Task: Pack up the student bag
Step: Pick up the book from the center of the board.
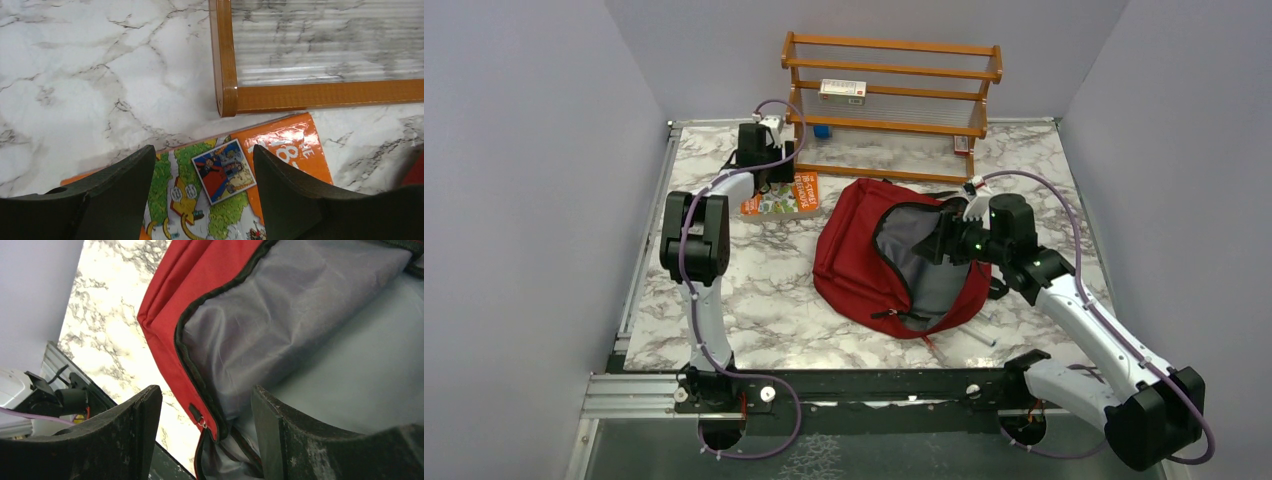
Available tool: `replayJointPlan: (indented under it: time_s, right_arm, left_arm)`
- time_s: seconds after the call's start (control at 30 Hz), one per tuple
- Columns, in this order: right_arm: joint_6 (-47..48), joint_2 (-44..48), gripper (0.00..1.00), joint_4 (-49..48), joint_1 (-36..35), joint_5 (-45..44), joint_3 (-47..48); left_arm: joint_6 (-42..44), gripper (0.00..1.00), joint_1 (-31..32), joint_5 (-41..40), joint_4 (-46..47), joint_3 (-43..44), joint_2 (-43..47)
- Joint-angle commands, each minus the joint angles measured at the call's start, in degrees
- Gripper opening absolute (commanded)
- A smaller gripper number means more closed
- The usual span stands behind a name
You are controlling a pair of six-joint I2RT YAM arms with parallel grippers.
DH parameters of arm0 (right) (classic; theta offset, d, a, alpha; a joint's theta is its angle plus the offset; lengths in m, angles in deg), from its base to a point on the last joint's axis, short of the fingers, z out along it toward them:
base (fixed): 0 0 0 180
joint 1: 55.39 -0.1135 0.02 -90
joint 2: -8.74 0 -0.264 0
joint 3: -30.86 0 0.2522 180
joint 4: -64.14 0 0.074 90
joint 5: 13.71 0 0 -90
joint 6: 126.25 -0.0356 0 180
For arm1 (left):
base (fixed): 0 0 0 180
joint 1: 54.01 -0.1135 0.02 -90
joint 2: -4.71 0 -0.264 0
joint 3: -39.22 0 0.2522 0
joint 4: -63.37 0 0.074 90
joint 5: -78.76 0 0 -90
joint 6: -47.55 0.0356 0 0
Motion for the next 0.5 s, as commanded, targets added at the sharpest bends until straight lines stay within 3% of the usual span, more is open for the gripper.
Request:
replayJointPlan:
  time_s: [0.0, 0.27, 0.47]
  right_arm:
    - [2.38, 0.79, 0.70, 2.45, -0.31, 0.30, -0.21]
    - [4.88, -1.21, 0.70, 4.14, -0.31, 0.20, 1.39]
    - [4.94, -1.87, 0.71, 3.58, -0.31, 1.11, 0.89]
  left_arm:
    - [3.46, 0.72, -1.82, 7.25, 1.93, 4.55, -3.93]
    - [7.07, 0.73, -2.09, 13.39, -3.46, 9.23, -8.02]
    - [5.95, 0.73, -2.10, 15.11, -7.23, 5.09, -5.68]
